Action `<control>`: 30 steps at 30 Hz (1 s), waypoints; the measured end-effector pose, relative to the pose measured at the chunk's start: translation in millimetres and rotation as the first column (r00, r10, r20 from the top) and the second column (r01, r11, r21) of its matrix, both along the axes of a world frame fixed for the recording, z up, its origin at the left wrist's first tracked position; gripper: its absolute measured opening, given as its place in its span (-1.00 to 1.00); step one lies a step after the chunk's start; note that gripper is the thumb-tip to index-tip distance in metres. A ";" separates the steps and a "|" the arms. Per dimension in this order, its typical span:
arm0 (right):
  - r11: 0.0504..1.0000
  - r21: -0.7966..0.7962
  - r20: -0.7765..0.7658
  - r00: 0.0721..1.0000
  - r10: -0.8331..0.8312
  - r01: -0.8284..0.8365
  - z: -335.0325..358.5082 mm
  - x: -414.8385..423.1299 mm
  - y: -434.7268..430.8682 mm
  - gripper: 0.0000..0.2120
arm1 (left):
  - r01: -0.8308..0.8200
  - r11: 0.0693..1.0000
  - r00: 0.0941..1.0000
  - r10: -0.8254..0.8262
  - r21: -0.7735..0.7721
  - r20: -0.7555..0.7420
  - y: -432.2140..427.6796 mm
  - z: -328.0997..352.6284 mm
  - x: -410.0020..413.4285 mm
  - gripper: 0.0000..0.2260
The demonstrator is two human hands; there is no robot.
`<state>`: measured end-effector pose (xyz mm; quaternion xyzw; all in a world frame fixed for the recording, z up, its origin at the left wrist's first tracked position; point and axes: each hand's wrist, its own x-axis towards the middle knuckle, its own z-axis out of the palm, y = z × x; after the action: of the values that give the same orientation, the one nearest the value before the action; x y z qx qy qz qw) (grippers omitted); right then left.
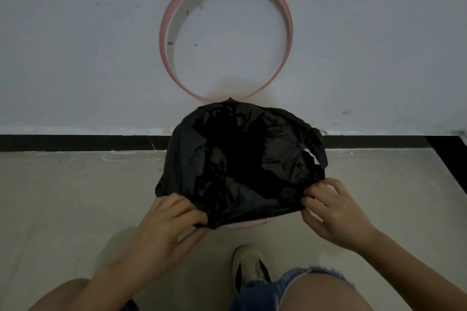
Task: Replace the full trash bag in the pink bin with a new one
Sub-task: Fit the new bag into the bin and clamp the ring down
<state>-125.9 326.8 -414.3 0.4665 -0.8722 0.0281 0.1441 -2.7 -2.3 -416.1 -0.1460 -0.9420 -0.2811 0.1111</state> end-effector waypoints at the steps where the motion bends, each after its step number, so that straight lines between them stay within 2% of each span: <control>1: 1.000 0.005 -0.004 1.000 0.007 -0.007 -5.8 0.1 1.7 -0.89 | 0.014 1.000 1.000 -0.014 -0.026 -0.014 -1.0 -7.2 4.2 -0.84; 4: 1.000 0.022 0.028 1.000 0.005 -0.006 -19.6 -5.6 -0.3 -0.85 | 0.037 0.993 0.999 -0.037 -0.114 0.003 -3.9 -29.8 12.9 -0.78; 6: 0.999 0.016 0.109 0.993 -0.035 0.033 -27.5 -11.7 -3.8 -0.82 | 0.002 0.993 0.997 0.007 -0.114 0.074 -6.5 -40.6 13.2 -0.68; 8: 0.989 -0.036 0.277 0.953 -0.126 0.142 -30.4 -16.5 -11.4 -0.86 | -0.063 0.998 0.986 0.063 -0.004 0.157 -8.6 -49.4 7.4 -0.68; 10: 0.913 -0.136 0.517 0.814 -0.266 0.385 -27.2 -23.0 -20.1 -0.88 | -0.245 0.947 0.947 0.188 0.207 0.259 -10.9 -51.2 -1.9 -0.88; 11: 0.823 -0.183 0.657 0.689 -0.305 0.538 -23.5 -28.2 -23.6 -0.85 | -0.370 0.875 0.900 0.255 0.313 0.353 -12.8 -50.3 -7.6 -0.89; 13: 0.585 -0.233 0.885 0.419 -0.204 0.777 -9.9 -42.7 -31.6 -0.82 | -0.600 0.641 0.771 0.301 0.479 0.562 -19.4 -43.7 -21.8 -0.80; 14: 0.467 -0.262 0.917 0.369 -0.153 0.845 -1.6 -50.5 -34.7 -0.80 | -0.687 0.490 0.712 0.307 0.536 0.632 -23.8 -37.1 -29.3 -0.81; 16: 0.297 -0.320 0.922 0.368 -0.122 0.900 14.8 -69.3 -42.7 -0.80 | -0.803 0.220 0.596 0.327 0.554 0.734 -31.1 -17.7 -45.8 -0.83; 17: 0.264 -0.339 0.920 0.377 -0.106 0.903 22.8 -77.8 -49.1 -0.80 | -0.819 0.136 0.569 0.321 0.558 0.757 -32.7 -8.3 -54.3 -0.83; 18: 0.284 -0.338 0.923 0.375 -0.088 0.897 29.1 -86.2 -55.9 -0.76 | -0.819 0.103 0.568 0.297 0.565 0.768 -32.4 1.0 -63.4 -0.81; 19: 0.352 -0.303 0.932 0.353 -0.085 0.886 32.6 -94.8 -62.2 -0.68 | -0.815 0.114 0.577 0.261 0.569 0.774 -31.9 8.7 -72.1 -0.76; 21: 0.520 -0.170 0.946 0.286 -0.151 0.837 34.4 -108.5 -76.8 -0.55 | -0.799 0.224 0.600 0.254 0.557 0.759 -27.5 19.8 -91.1 -0.66; 23: 0.601 -0.118 0.928 0.303 -0.216 0.790 28.7 -115.2 -92.1 -0.59 | -0.768 0.359 0.635 0.316 0.531 0.705 -21.1 22.9 -108.5 -0.63; 24: 0.592 -0.143 0.914 0.335 -0.228 0.793 24.4 -117.4 -98.0 -0.65 | -0.749 0.418 0.654 0.343 0.514 0.674 -17.5 22.5 -114.7 -0.63; 26: 0.476 -0.223 0.923 0.341 -0.177 0.851 16.1 -121.2 -102.0 -0.74 | -0.737 0.507 0.661 0.401 0.447 0.635 -12.7 15.7 -121.4 -0.62; 28: 0.324 -0.219 0.968 0.247 -0.048 0.920 13.8 -127.2 -101.1 -0.79 | -0.738 0.538 0.661 0.458 0.407 0.594 -9.8 8.0 -121.1 -0.60; 30: 0.266 -0.163 0.987 0.154 0.052 0.950 13.4 -138.0 -98.3 -0.85 | -0.738 0.525 0.671 0.496 0.424 0.552 -8.2 2.8 -120.3 -0.61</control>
<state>-263.9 228.5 -400.8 -0.1357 -0.7573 0.6222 -0.1445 -122.9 -10.5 -413.3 0.3040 -0.7854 -0.5347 0.0698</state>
